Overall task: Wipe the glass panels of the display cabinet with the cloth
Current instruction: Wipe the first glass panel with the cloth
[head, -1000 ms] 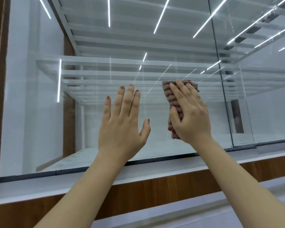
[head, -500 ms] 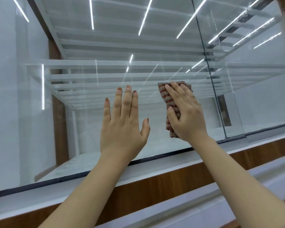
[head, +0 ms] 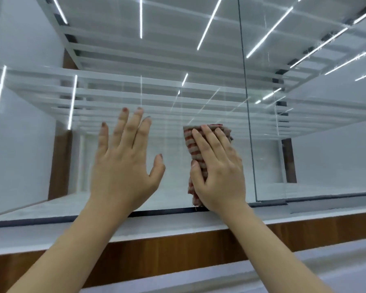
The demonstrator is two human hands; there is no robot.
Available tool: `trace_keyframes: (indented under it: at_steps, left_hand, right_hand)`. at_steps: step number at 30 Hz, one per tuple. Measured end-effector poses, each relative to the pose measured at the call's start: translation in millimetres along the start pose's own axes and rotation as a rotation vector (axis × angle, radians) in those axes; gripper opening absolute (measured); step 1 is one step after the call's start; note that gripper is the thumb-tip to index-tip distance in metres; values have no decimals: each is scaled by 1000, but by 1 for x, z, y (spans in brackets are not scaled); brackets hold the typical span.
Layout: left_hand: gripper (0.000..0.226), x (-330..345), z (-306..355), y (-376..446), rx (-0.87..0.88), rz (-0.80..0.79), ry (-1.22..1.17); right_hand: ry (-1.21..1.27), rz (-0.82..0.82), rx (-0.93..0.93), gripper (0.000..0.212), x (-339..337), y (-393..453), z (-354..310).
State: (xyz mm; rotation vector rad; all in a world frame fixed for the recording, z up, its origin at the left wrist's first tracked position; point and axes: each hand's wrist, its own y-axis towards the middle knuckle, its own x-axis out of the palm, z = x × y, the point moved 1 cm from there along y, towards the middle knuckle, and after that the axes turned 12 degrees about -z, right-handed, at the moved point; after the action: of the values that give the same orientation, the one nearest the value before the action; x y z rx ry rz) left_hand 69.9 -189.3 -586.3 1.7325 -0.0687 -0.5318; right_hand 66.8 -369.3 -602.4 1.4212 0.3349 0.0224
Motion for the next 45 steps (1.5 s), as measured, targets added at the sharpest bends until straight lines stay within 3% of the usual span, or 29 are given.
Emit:
trace_keyframes:
  at_steps: [4, 11, 14, 19, 25, 34, 42, 45]
  left_hand:
    - [70, 18, 43, 18, 104, -24, 56]
    - [70, 30, 52, 27, 104, -30, 80]
    - [70, 30, 52, 25, 101, -28, 82]
    - [69, 31, 52, 24, 99, -26, 75]
    - [69, 31, 52, 23, 105, -26, 85]
    - [69, 33, 52, 25, 123, -8, 70]
    - [69, 34, 51, 26, 135, -16, 65]
    - [70, 32, 54, 25, 106, -13, 44]
  right_hand:
    - [5, -12, -32, 55, -10, 17, 21]
    - [19, 47, 100, 56, -25, 3, 82]
    - [21, 63, 113, 56, -21, -15, 81]
    - [-6, 2, -25, 55, -22, 0, 74]
    - [31, 53, 105, 54, -30, -4, 102]
    - [12, 48, 37, 53, -29, -3, 88]
    - [55, 130, 178, 53, -33, 4, 109]
    - [44, 132, 150, 53, -29, -9, 108]
